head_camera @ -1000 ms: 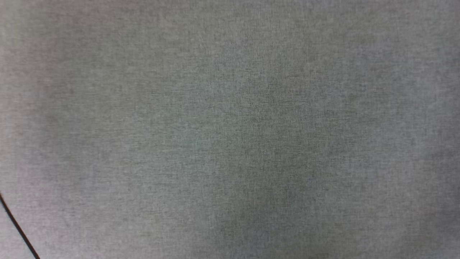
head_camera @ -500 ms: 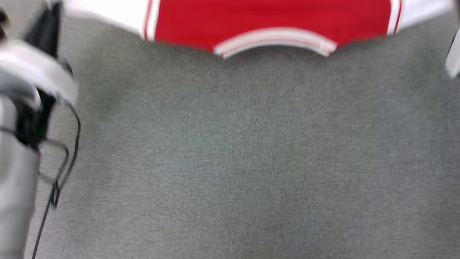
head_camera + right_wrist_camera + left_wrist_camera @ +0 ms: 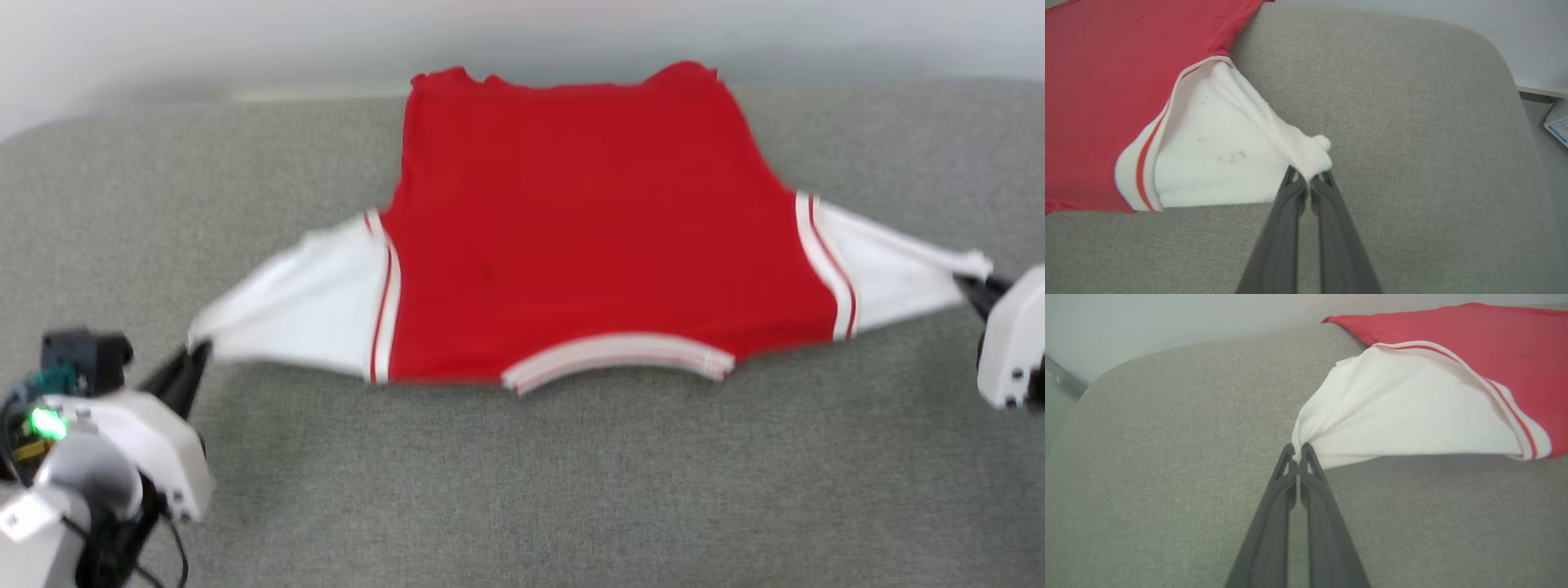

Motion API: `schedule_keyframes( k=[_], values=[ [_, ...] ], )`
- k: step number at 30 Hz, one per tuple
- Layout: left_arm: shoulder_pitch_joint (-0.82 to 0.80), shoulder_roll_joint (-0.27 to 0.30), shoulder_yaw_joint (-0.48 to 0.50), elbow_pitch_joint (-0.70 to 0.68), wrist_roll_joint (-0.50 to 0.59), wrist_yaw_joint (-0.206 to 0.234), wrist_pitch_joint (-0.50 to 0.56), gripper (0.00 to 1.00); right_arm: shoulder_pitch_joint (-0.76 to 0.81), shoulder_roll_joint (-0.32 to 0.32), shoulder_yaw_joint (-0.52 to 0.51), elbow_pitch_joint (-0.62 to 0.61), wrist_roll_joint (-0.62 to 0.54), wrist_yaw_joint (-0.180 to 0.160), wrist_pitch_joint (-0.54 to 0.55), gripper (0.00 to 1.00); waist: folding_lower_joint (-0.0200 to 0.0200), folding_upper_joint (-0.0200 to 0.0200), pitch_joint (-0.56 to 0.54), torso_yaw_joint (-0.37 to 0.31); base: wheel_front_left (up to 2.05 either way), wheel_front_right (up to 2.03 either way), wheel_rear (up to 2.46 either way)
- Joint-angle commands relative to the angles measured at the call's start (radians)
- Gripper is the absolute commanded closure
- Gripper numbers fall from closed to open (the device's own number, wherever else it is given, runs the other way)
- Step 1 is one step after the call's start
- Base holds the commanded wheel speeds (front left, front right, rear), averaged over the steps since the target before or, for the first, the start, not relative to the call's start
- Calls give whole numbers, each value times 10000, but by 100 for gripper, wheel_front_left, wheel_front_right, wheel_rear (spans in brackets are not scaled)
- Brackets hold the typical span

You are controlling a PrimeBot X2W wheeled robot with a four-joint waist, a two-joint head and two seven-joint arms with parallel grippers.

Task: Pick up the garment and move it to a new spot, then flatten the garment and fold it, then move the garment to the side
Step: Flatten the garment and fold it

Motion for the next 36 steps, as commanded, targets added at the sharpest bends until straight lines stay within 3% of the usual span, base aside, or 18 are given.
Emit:
schedule_keyframes(
  k=[1,7,17,27,28,29,36],
  values=[
    [378,131,88,-83,-85,139,126,100,379,-200,-180,-90,127,-24,133,100,3,0,-347,-60,0,0,0],
    [2563,581,273,-1390,-715,479,1044,100,2388,-218,-840,-1242,762,-24,1343,100,3,0,-956,-113,0,0,0],
    [4879,722,442,-2548,-1550,932,1748,100,4693,287,-1824,-2594,1206,-23,3294,100,3,0,-1317,-222,0,0,0],
    [5027,367,91,-2914,-1809,852,1905,100,5285,597,-2278,-3557,951,-20,4105,100,3,0,-1154,-133,0,0,0],
    [4948,220,88,-3093,-1946,831,1908,100,5146,660,-2367,-3673,993,-20,4208,66,3,0,-1019,-62,0,0,0],
    [4914,168,95,-3201,-1991,868,1908,100,5000,667,-2432,-3780,994,-18,4197,0,3,0,-938,-24,0,0,0],
    [5029,-51,-54,-4504,-2112,1020,1971,100,3792,952,-2771,-4818,1542,-15,4689,0,3,0,-62,511,0,0,0]
  ],
)
